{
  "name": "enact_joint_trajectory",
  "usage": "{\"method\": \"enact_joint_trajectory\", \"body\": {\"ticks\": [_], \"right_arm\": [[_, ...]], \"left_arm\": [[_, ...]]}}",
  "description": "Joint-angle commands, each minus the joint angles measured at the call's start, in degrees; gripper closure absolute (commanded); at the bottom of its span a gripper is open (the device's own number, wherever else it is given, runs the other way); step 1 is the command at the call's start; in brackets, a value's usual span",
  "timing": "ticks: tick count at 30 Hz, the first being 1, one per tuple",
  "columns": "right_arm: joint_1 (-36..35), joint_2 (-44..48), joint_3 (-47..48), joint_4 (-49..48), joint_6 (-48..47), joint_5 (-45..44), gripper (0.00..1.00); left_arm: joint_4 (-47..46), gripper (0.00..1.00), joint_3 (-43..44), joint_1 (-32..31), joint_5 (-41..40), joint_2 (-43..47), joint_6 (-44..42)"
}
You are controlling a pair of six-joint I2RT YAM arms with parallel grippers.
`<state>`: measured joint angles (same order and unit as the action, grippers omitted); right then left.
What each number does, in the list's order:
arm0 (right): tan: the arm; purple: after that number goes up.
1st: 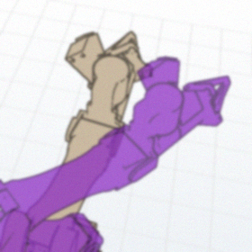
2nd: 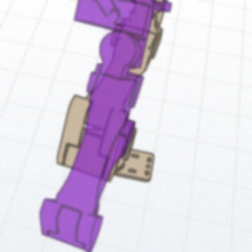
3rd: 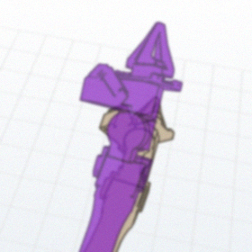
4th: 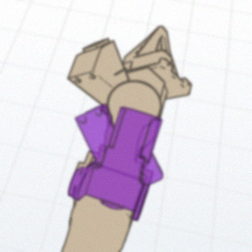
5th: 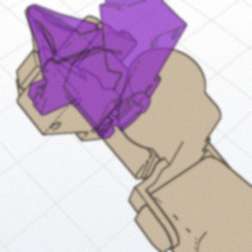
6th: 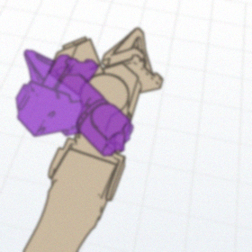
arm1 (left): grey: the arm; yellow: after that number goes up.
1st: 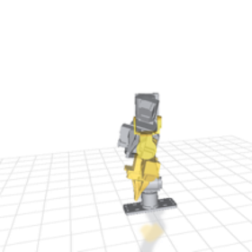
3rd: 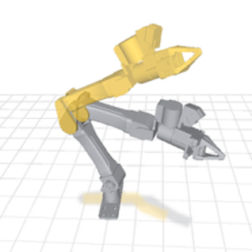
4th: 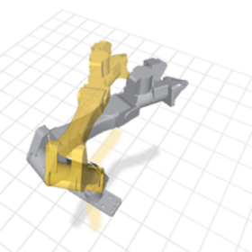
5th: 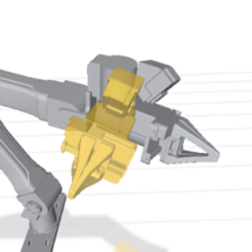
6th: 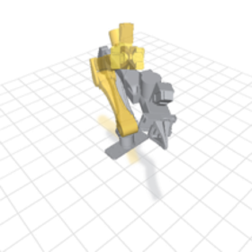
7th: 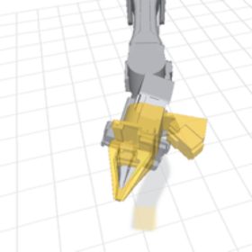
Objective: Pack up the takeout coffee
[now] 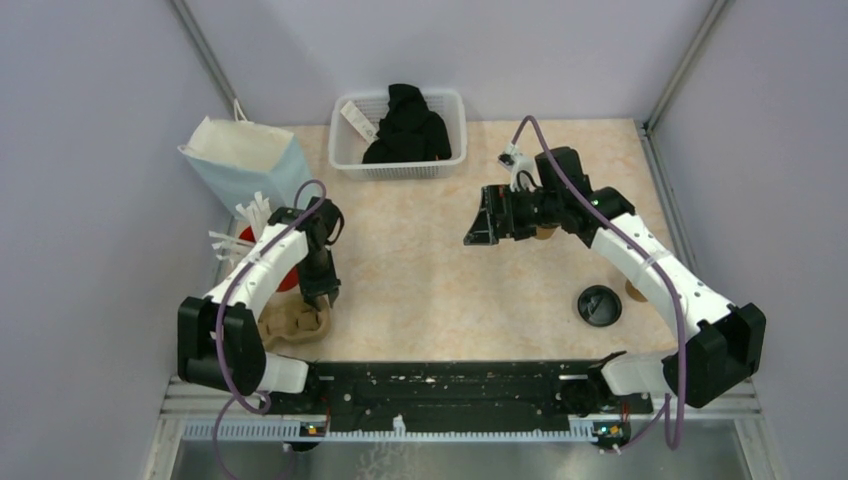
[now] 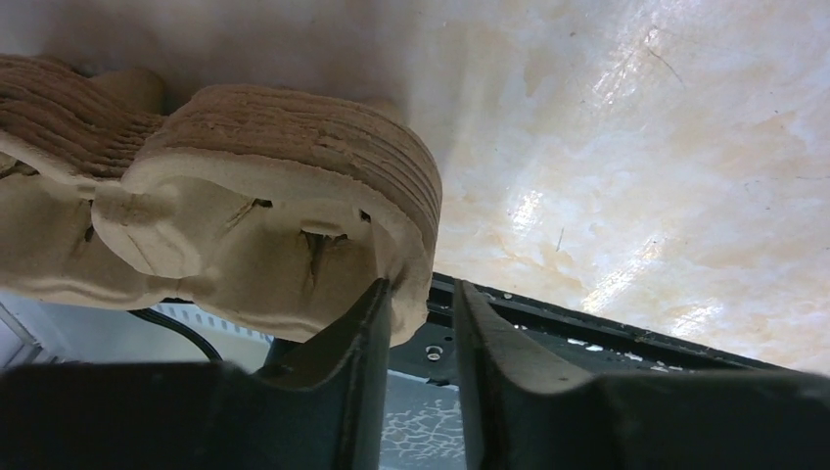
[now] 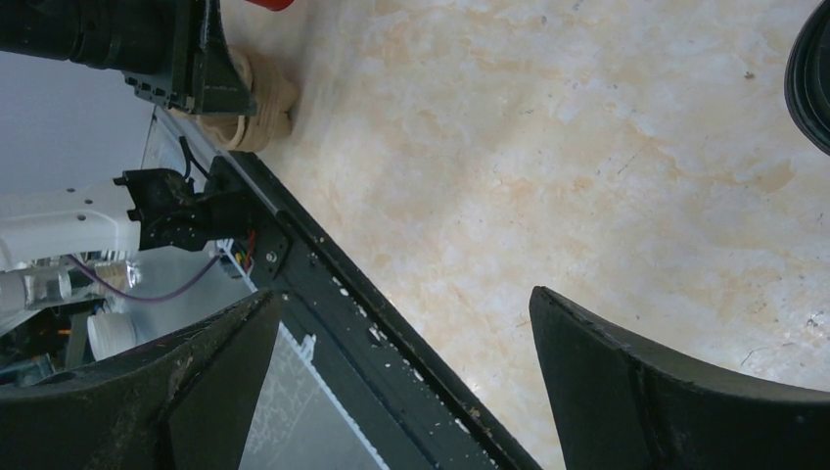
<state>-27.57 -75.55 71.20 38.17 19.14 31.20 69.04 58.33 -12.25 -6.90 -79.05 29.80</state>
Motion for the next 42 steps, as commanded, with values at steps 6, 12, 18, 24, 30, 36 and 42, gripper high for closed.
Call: {"method": "enact_joint_trajectory", "body": {"ticks": [6,12,18,24,30,36,42], "right_arm": [[-0.03,-1.03,0.86,-2.36,-1.61,1.13,0.02],[-0.08,-1.37,0.65,-2.70,-1.67,1.52,0.02],[-0.11,-1.29,0.50,-2.89,-1.52,1.75,0.02],[-0.09,-1.27,-0.40,-3.34,-0.56,2.51,0.03],[-1.19,-2.05,-1.17,-4.16,-0.32,2.28,0.03],[-7.93,-4.62,-1.43,-7.82,1.68,-1.27,0.03],[-14.93,-10.11,-0.36,-14.44,7.88,-1.62,0.04]], "left_arm": [[1.19,0.75,-0.07,0.30,-1.10,0.86,-0.32],[2.56,0.82,0.74,0.30,-2.34,1.92,0.13],[5.55,0.97,4.11,0.30,-2.26,3.25,1.09],[8.84,1.00,7.92,0.23,-2.06,4.87,2.43],[11.97,1.00,13.50,0.21,-0.86,6.75,2.99],[12.00,1.00,19.12,0.21,1.74,10.68,5.00],[12.02,1.00,19.98,0.21,-1.49,12.13,3.26]]}}
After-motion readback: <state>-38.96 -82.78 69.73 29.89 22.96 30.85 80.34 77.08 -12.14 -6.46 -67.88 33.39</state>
